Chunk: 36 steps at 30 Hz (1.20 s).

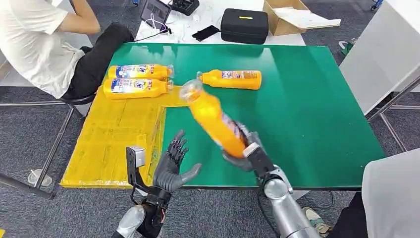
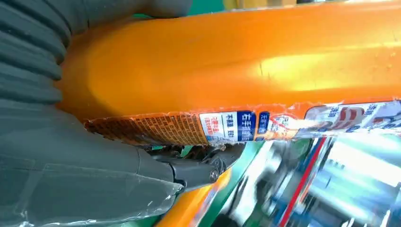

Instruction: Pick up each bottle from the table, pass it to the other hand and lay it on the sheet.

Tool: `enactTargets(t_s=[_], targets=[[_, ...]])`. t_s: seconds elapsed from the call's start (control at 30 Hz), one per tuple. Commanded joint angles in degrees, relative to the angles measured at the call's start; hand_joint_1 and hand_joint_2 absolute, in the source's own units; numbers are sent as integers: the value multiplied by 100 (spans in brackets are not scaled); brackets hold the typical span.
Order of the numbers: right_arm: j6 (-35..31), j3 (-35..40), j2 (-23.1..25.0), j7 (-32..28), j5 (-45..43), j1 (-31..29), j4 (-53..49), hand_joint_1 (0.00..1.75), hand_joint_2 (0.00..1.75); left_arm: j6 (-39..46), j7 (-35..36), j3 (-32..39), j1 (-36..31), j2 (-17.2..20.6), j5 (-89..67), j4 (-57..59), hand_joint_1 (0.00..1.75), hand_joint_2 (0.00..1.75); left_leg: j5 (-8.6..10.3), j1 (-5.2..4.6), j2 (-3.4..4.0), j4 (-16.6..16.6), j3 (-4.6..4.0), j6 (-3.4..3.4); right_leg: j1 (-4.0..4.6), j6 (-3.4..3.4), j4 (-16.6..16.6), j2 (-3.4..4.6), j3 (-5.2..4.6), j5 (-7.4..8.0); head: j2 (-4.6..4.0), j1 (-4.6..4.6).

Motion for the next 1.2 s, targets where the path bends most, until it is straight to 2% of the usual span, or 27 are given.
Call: enactTargets(t_s=[0.03,0.17,0.23,0.27,0.37,0.5,0.57,0.83,1.0,1.03,1.07,1.2], targets=[[91,1076,105,-131,19,-322,634,175,175,-248,-185,53,-424,-13,197,163,0,175,-2,2,7,-1,9,1,4,-7,-3,2,7,0,0,0],[290,1348,29,-348,92,-383,676,175,175,-593,-292,149,-423,-26,464,42,0,175,-4,0,14,-1,14,4,2,-7,-1,8,13,-1,0,2],[285,1351,55,-329,89,-390,666,175,175,-600,-296,160,-431,-21,471,50,0,175,-2,2,9,-1,7,3,2,-6,-2,5,9,0,0,2],[285,1351,55,-329,89,-390,666,175,175,-600,-296,160,-431,-21,471,50,0,175,-12,0,18,0,34,8,3,-13,-1,8,34,-7,0,2],[285,1351,55,-329,89,-390,666,175,175,-600,-296,160,-431,-21,471,50,0,175,0,-2,-1,-3,6,2,-1,-6,-1,-4,9,-2,0,2],[285,1351,55,-329,89,-390,666,175,175,-600,-296,160,-431,-21,471,50,0,175,-5,-3,10,-3,17,4,-1,-9,-1,4,16,-3,2,0],[506,1515,8,-705,81,-429,571,175,175,-816,-508,164,-507,-60,500,188,0,175,-4,-2,4,-2,16,4,1,-9,0,-3,18,-5,0,2],[773,1697,13,-827,29,-513,729,175,175,-1356,-385,126,-675,-201,874,243,0,175,-3,0,-3,1,12,5,3,-8,0,-10,17,-5,0,0],[1099,1659,18,-827,-332,-496,558,175,175,-1599,-672,43,-674,-217,711,292,0,175,-4,-1,-5,1,14,4,2,-9,0,-12,18,-7,0,0],[1135,1645,25,-827,-370,-494,544,175,175,-1590,-672,45,-676,-223,709,309,161,175,-2,-2,-4,0,9,4,0,-7,1,-9,11,-5,0,2],[1228,1618,29,-827,-448,-482,532,175,175,-1588,-687,35,-684,-223,676,335,175,175,-8,-1,-3,1,21,5,3,-10,1,-11,24,-10,0,0],[1346,1566,36,-827,-540,-474,582,175,175,-1669,-772,49,-702,-222,610,370,175,175,-4,-1,-6,1,15,5,2,-9,1,-13,17,-8,0,0]])
